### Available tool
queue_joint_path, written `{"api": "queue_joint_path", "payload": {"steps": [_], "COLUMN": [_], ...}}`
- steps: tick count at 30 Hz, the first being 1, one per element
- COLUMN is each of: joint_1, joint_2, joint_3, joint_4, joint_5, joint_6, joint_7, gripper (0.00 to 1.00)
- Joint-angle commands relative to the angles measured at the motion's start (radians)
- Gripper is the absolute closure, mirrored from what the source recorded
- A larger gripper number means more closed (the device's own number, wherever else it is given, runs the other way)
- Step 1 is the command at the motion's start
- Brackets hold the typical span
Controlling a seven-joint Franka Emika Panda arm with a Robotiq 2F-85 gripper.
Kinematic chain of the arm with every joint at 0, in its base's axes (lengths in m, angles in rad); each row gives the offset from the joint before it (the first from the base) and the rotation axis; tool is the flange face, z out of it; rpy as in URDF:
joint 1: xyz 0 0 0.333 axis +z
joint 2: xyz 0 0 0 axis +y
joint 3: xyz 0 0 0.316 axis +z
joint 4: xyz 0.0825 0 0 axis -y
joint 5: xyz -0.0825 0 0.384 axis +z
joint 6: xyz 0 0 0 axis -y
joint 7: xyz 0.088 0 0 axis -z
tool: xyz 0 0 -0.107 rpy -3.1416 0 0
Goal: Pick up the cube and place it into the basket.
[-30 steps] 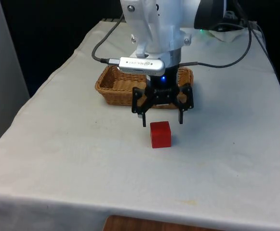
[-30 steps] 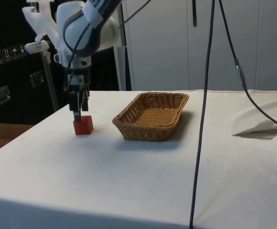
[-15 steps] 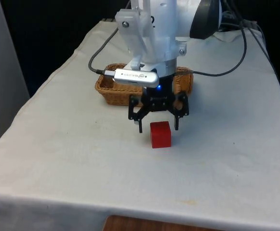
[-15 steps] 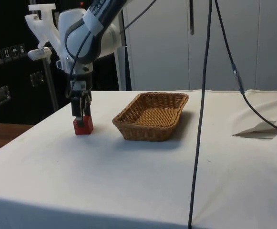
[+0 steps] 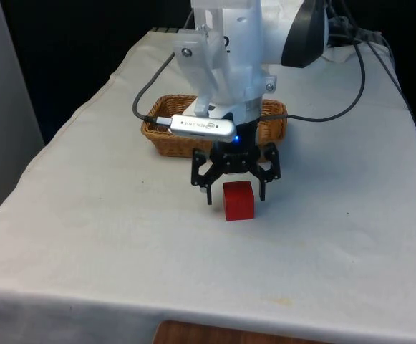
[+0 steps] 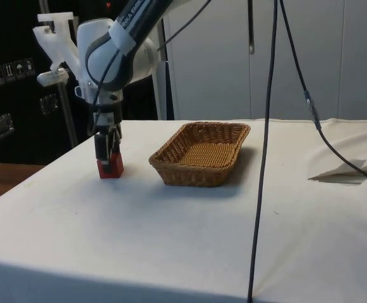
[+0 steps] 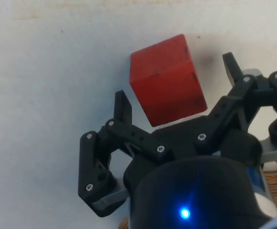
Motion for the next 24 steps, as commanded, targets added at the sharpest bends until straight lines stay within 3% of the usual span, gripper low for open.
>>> {"api": "queue_joint_path", "payload": {"steps": [1,4,5,13,14,15,16,24], "joint_1": [0.001,0.004,0.004,0.006,0.006,0.002,0.007,0.005], "joint_2": [0.001,0.001,0.001,0.001,0.001,0.001,0.001,-0.009], "joint_3": [0.000,-0.003,-0.003,-0.005,-0.006,0.000,-0.006,-0.003], "joint_4": [0.000,0.000,-0.001,-0.001,-0.001,0.000,-0.001,-0.005], "joint_5": [-0.001,-0.003,-0.004,-0.006,-0.006,-0.001,-0.006,-0.003], "joint_6": [0.002,0.002,0.002,0.001,0.001,-0.001,0.001,-0.003], "joint_7": [0.003,0.005,0.005,0.007,0.007,0.001,0.007,0.005], "gripper": [0.00,0.02,0.10,0.96,1.00,1.00,1.00,1.00]}}
